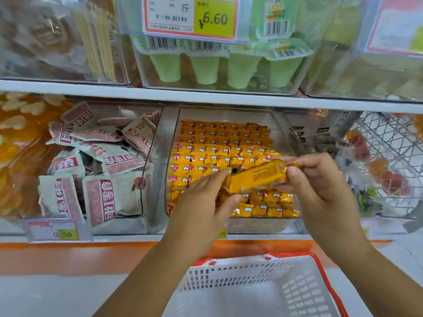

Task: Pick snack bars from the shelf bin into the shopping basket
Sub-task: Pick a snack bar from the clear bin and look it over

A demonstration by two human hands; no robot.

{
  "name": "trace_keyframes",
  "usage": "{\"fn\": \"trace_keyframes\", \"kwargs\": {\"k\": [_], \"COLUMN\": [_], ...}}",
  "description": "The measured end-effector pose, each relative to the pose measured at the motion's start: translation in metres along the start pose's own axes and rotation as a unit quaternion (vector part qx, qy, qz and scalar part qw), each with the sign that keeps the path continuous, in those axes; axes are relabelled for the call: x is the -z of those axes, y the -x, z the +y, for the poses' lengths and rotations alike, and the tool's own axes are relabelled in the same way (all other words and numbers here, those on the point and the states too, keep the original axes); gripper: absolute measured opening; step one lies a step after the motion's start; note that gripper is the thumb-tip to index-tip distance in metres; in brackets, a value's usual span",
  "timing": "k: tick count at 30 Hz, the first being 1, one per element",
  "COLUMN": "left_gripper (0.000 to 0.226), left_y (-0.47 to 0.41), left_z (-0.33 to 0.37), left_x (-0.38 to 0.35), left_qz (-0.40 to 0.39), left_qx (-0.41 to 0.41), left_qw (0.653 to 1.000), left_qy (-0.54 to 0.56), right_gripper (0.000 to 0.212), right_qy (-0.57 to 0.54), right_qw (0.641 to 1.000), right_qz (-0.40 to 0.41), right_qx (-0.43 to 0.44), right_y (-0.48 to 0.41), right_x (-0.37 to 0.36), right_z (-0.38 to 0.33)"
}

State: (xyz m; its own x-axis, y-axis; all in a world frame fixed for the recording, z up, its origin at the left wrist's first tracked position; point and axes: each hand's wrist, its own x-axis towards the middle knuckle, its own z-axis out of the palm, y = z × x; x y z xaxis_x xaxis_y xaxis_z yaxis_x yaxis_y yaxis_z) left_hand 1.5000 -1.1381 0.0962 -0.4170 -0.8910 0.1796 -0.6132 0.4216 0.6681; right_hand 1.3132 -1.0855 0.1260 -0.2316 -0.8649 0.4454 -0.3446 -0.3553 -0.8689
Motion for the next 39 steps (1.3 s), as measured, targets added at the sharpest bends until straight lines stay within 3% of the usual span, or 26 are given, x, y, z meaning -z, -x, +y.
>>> {"fn": "trace_keyframes", "kwargs": {"k": [3,6,10,14,17,22,26,34,37,39], "left_gripper": [0.041,0.033,0.031,0.036,0.034,0.022,0.023,0.036,0.040,0.030], "left_y": [0.012,0.026,0.042,0.058,0.068,0.070,0.067,0.056,0.054,0.052], "left_z": [0.004,0.013,0.028,0.042,0.047,0.047,0.044,0.033,0.030,0.029], "left_x": [0.005,0.011,0.015,0.014,0.011,0.015,0.023,0.026,0.028,0.026], "left_qz": [0.019,0.023,0.011,0.004,-0.022,-0.022,-0.030,-0.058,-0.057,-0.017], "left_qx": [0.007,0.021,0.090,0.133,0.160,0.174,0.199,0.142,0.133,0.138], "left_qw": [0.999,0.996,0.977,0.933,0.915,0.888,0.844,0.855,0.882,0.899], "left_qy": [0.046,0.078,0.193,0.335,0.370,0.426,0.497,0.495,0.449,0.416], "right_gripper": [0.008,0.013,0.003,0.053,0.069,0.035,0.016,0.010,0.015,0.015], "right_qy": [-0.108,-0.152,-0.217,-0.224,-0.230,-0.281,-0.278,-0.284,-0.272,-0.237], "right_qw": [0.991,0.978,0.945,0.941,0.937,0.917,0.918,0.906,0.914,0.931], "right_qz": [0.027,0.017,-0.006,-0.015,-0.013,-0.014,-0.030,-0.040,-0.041,-0.038], "right_qx": [-0.070,-0.143,-0.244,-0.253,-0.262,-0.281,-0.282,-0.311,-0.297,-0.274], "right_y": [0.022,0.033,0.043,0.059,0.074,0.079,0.073,0.053,0.053,0.053], "right_x": [0.003,0.009,0.022,0.031,0.037,0.038,0.036,0.034,0.034,0.034], "right_z": [-0.005,-0.012,-0.025,-0.031,-0.025,-0.027,-0.026,-0.020,-0.018,-0.017]}}
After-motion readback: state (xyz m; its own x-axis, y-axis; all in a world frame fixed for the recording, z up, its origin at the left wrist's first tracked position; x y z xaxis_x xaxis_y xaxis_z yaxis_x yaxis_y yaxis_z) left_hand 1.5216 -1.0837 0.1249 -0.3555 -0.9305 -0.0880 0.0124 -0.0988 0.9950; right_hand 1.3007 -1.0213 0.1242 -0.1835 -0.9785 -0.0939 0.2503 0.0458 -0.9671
